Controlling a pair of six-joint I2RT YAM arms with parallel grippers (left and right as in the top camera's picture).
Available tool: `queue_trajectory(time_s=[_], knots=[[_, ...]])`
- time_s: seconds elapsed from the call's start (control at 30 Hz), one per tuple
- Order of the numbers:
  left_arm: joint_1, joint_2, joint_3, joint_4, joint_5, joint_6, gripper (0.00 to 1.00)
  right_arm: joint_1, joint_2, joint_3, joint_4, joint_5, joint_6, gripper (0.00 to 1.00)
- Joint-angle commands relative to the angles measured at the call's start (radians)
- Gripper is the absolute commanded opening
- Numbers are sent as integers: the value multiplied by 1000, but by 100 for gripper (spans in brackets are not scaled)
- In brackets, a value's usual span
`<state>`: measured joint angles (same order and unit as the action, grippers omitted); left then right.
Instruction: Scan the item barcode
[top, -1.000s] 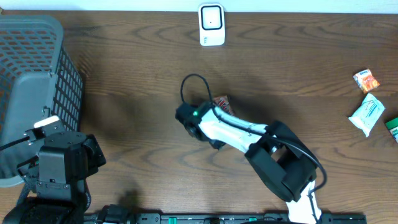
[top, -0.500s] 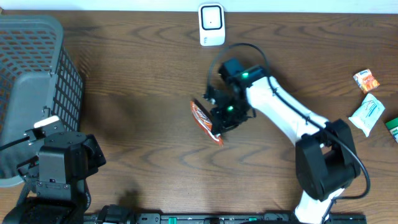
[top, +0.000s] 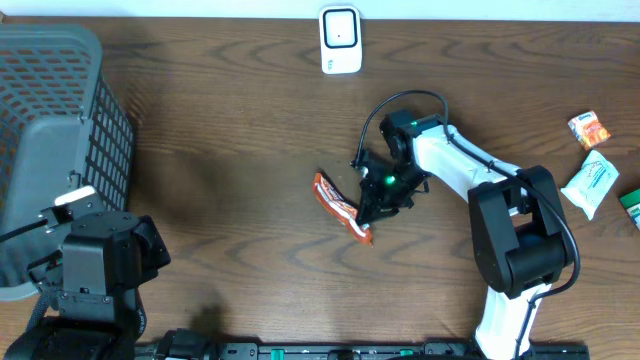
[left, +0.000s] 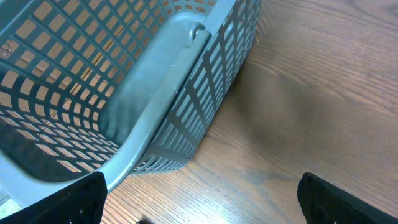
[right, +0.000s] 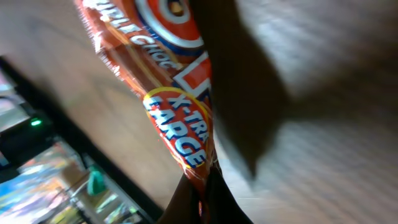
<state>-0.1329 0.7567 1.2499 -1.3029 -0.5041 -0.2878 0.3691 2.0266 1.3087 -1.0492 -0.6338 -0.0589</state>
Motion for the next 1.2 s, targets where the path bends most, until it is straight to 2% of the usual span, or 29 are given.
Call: queue_trajectory(time_s=[0.0, 0.47, 0.93, 1.17], knots=[[-2, 1, 1, -2, -13, 5, 98, -32, 10, -4, 11, 94, 10, 1], [-2, 1, 1, -2, -13, 5, 98, -97, 12, -13, 46, 95, 20, 1], [-2, 1, 1, -2, -13, 5, 98, -150, 12, -13, -75, -375, -266, 1], [-2, 1, 1, -2, -13, 5, 98, -191, 12, -13, -113, -416, -325, 1]])
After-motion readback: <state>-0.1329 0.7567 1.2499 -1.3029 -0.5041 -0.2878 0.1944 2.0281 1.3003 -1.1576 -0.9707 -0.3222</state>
